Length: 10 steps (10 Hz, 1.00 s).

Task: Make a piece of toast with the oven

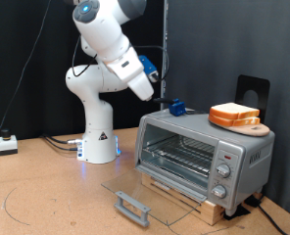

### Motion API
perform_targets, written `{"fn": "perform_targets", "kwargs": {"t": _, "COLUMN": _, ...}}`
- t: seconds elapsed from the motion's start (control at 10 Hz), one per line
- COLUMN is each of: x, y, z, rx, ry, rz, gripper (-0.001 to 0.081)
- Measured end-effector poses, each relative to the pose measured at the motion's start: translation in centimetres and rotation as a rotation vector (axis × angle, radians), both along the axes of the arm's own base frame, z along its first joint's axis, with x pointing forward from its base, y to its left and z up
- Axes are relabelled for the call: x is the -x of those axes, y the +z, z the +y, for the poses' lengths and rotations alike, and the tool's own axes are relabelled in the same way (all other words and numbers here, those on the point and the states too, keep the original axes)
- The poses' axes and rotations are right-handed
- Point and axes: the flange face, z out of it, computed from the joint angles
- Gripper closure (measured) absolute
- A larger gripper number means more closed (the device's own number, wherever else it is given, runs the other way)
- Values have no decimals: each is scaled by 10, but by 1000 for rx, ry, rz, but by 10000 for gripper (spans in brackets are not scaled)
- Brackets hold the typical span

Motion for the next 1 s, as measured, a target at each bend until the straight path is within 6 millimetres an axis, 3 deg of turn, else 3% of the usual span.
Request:
{"fn": "perform_targets", "kwargs": {"t": 0.4, "x": 26, "y": 33, "z": 43, "rx": 111, "ry": 82, "rz": -161, "gripper": -3}}
{"fn": "perform_targets", "kwargs": {"t": 0.6, "x": 31, "y": 36, "z": 47, "rx": 118, "ry": 84, "rz": -151, "gripper": -3}}
{"fn": "perform_targets", "kwargs": {"t": 0.8, "x": 30, "y": 41, "z": 55, "rx": 142, "ry": 76, "rz": -262, "gripper": -3}}
{"fn": "perform_targets", "kwargs": {"t": 1.0, "x": 49, "y": 51, "z": 75, "rx": 183, "ry": 86, "rz": -341, "gripper": -3}}
